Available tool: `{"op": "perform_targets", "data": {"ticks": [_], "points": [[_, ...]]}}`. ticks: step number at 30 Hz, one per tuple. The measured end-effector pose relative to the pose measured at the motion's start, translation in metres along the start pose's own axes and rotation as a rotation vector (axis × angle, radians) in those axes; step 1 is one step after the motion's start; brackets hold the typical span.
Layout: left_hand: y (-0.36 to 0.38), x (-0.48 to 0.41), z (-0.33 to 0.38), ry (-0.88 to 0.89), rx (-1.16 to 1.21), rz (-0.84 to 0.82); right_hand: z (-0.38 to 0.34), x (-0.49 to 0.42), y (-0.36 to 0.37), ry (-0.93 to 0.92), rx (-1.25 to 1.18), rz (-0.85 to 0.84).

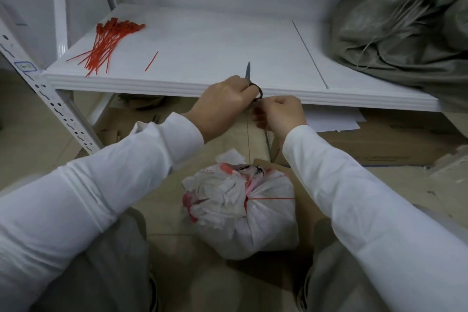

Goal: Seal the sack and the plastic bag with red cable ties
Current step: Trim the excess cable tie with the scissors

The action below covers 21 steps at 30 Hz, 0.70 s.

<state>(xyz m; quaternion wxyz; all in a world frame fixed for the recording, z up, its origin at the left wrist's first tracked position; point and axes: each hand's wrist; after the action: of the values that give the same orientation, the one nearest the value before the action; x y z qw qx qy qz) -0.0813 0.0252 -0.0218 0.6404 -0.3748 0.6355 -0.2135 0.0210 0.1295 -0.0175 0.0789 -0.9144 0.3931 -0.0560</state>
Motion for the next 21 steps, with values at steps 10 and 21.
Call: {"op": "perform_targets", "data": {"ticks": [10, 21], "points": [[-0.020, 0.026, 0.073, 0.229, 0.028, -0.056, 0.012, 0.052, -0.060, -0.007, 0.157, -0.051], [-0.002, 0.036, 0.095, 0.347, 0.083, -0.118, 0.029, 0.062, -0.078, 0.367, -0.119, -0.236]]}}
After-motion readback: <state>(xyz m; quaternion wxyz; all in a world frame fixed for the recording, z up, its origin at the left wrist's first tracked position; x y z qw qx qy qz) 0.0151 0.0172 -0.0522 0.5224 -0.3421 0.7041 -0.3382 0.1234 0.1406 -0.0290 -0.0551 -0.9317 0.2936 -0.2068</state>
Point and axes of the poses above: each hand's wrist, its own x-axis away from the middle knuckle, its own y-axis out of the palm, z = x × y, and after that the axes turned 8 degrees about -y, right-handed
